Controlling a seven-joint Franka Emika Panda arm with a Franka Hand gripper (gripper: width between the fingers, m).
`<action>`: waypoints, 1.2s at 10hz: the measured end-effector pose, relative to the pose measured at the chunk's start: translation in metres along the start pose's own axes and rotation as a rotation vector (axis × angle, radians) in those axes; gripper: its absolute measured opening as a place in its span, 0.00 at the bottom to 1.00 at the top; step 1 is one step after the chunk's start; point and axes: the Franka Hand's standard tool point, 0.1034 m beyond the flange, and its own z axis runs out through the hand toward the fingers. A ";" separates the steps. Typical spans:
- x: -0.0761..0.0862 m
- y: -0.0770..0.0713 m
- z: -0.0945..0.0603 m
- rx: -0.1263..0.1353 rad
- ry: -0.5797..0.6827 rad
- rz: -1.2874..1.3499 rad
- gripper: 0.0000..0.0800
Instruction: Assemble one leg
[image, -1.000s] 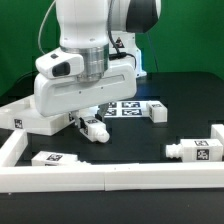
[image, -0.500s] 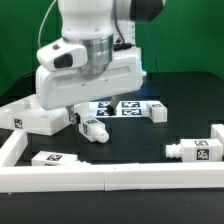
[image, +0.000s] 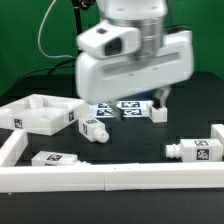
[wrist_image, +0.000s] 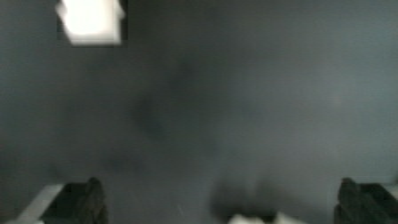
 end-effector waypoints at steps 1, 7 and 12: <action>-0.004 0.003 0.001 0.000 -0.004 -0.008 0.81; 0.023 -0.003 0.007 -0.089 0.083 -0.338 0.81; 0.061 -0.033 0.016 -0.081 0.090 -0.419 0.81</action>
Offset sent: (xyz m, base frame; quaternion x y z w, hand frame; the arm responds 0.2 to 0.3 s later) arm 0.0000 0.0000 0.0000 0.0000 0.0000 0.0000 1.0000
